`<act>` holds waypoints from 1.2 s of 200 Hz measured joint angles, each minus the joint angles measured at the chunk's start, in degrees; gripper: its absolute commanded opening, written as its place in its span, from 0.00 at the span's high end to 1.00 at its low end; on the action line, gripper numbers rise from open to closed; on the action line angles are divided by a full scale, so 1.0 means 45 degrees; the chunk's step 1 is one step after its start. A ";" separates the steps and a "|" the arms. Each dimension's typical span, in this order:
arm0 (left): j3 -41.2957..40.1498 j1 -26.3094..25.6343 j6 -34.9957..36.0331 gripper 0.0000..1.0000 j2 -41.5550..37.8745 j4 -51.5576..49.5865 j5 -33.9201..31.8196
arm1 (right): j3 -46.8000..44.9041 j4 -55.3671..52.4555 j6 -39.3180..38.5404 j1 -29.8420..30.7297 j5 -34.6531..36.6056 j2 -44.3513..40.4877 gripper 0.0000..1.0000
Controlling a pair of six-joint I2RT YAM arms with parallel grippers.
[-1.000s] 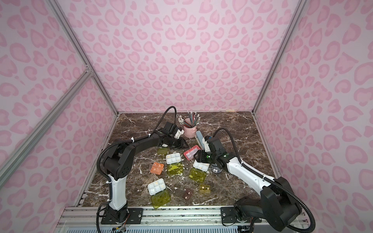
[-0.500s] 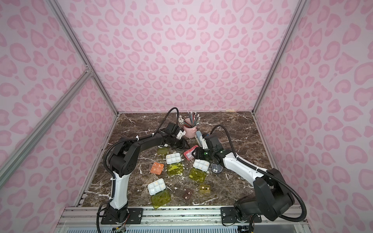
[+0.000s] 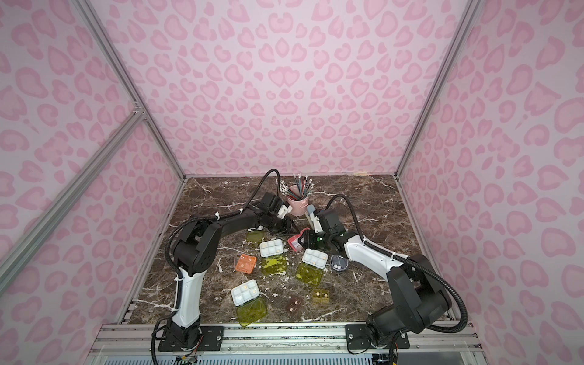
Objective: Close pillboxes
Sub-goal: Close the lid on the pillbox.
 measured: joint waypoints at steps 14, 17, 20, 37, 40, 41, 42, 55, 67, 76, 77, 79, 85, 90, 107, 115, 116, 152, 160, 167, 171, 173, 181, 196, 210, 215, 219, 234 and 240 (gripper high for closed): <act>0.0000 -0.0024 -0.0005 0.70 0.0044 0.0068 0.0029 | 0.0107 0.0112 -0.0005 0.0000 -0.0024 0.0155 0.45; 0.0000 -0.0029 0.0000 0.70 0.0053 0.0073 0.0039 | 0.0131 0.0136 -0.0005 0.0000 -0.0039 0.0189 0.45; 0.0000 -0.0034 -0.0005 0.70 0.0063 0.0078 0.0039 | 0.0151 0.0155 -0.0005 0.0000 -0.0049 0.0219 0.45; 0.0000 -0.0087 0.0000 0.71 0.0121 0.0126 0.0092 | 0.0262 0.0199 -0.0015 0.0000 -0.0092 0.0355 0.45; 0.0000 -0.0097 -0.0005 0.71 0.0121 0.0146 0.0092 | 0.0282 0.0204 -0.0015 0.0000 -0.0097 0.0379 0.45; 0.0000 -0.0102 -0.0005 0.71 0.0126 0.0155 0.0092 | 0.0287 0.0204 -0.0015 0.0000 -0.0097 0.0389 0.45; 0.0000 -0.0107 -0.0005 0.71 0.0126 0.0155 0.0097 | 0.0287 0.0204 -0.0015 0.0000 -0.0097 0.0389 0.45; 0.0000 -0.0151 -0.0005 0.72 0.0131 0.0199 0.0107 | 0.0301 0.0262 -0.0019 0.0000 -0.0112 0.0471 0.45; 0.0000 -0.0175 -0.0005 0.73 0.0141 0.0228 0.0131 | 0.0301 0.0282 -0.0024 0.0000 -0.0146 0.0544 0.45; 0.0000 -0.0185 -0.0005 0.73 0.0146 0.0243 0.0136 | 0.0301 0.0287 -0.0024 0.0000 -0.0165 0.0588 0.45; 0.0000 -0.0189 -0.0005 0.73 0.0146 0.0243 0.0136 | 0.0301 0.0287 -0.0024 0.0000 -0.0165 0.0593 0.45; 0.0000 -0.0189 -0.0005 0.73 0.0146 0.0243 0.0136 | 0.0301 0.0287 -0.0024 0.0000 -0.0175 0.0602 0.45; 0.0000 -0.0194 -0.0005 0.73 0.0146 0.0253 0.0136 | 0.0301 0.0296 -0.0024 0.0000 -0.0185 0.0622 0.45; 0.0000 -0.0204 -0.0005 0.73 0.0146 0.0253 0.0131 | 0.0301 0.0316 -0.0024 0.0000 -0.0189 0.0636 0.45; 0.0000 -0.0204 -0.0005 0.73 0.0146 0.0253 0.0121 | 0.0296 0.0393 -0.0024 0.0000 -0.0189 0.0680 0.44; 0.0000 -0.0204 -0.0005 0.73 0.0146 0.0253 0.0121 | 0.0277 0.0437 -0.0024 0.0000 -0.0189 0.0680 0.44; 0.0000 -0.0204 -0.0005 0.73 0.0146 0.0253 0.0121 | 0.0277 0.0442 -0.0024 0.0000 -0.0189 0.0680 0.44; 0.0000 -0.0180 -0.0005 0.73 -0.0019 0.0092 0.0087 | 0.0277 0.0525 -0.0024 0.0005 -0.0194 0.0680 0.44; 0.0000 -0.0126 0.0000 0.72 -0.0107 0.0010 0.0068 | 0.0277 0.0554 -0.0024 0.0005 -0.0194 0.0661 0.44; 0.0000 -0.0102 0.0005 0.71 -0.0180 -0.0063 0.0034 | 0.0277 0.0559 -0.0024 0.0005 -0.0194 0.0631 0.44; 0.0000 -0.0087 0.0005 0.71 -0.0228 -0.0107 0.0010 | 0.0277 0.0563 -0.0024 0.0005 -0.0194 0.0612 0.44; 0.0000 -0.0078 0.0005 0.71 -0.0253 -0.0126 0.0000 | 0.0277 0.0563 -0.0024 0.0005 -0.0194 0.0597 0.44; 0.0000 -0.0029 0.0010 0.71 -0.0350 -0.0209 -0.0019 | 0.0277 0.0568 -0.0024 0.0005 -0.0189 0.0554 0.44; 0.0000 0.0049 0.0053 0.70 -0.0529 -0.0345 -0.0107 | 0.0272 0.0568 -0.0024 0.0005 -0.0189 0.0476 0.44; 0.0000 0.0097 0.0112 0.70 -0.0695 -0.0452 -0.0223 | 0.0228 0.0593 -0.0024 0.0005 -0.0189 0.0384 0.44; -0.0005 0.0112 0.0141 0.70 -0.0743 -0.0481 -0.0257 | 0.0209 0.0597 -0.0024 0.0005 -0.0189 0.0350 0.44; -0.0005 0.0117 0.0146 0.70 -0.0792 -0.0515 -0.0287 | 0.0204 0.0597 -0.0019 0.0005 -0.0189 0.0330 0.44; -0.0044 0.0117 0.0151 0.69 -0.0942 -0.0651 -0.0335 | 0.0170 0.0661 -0.0019 0.0005 -0.0185 0.0262 0.44; -0.0073 0.0117 0.0151 0.69 -0.0996 -0.0695 -0.0350 | 0.0136 0.0670 -0.0019 0.0005 -0.0189 0.0214 0.44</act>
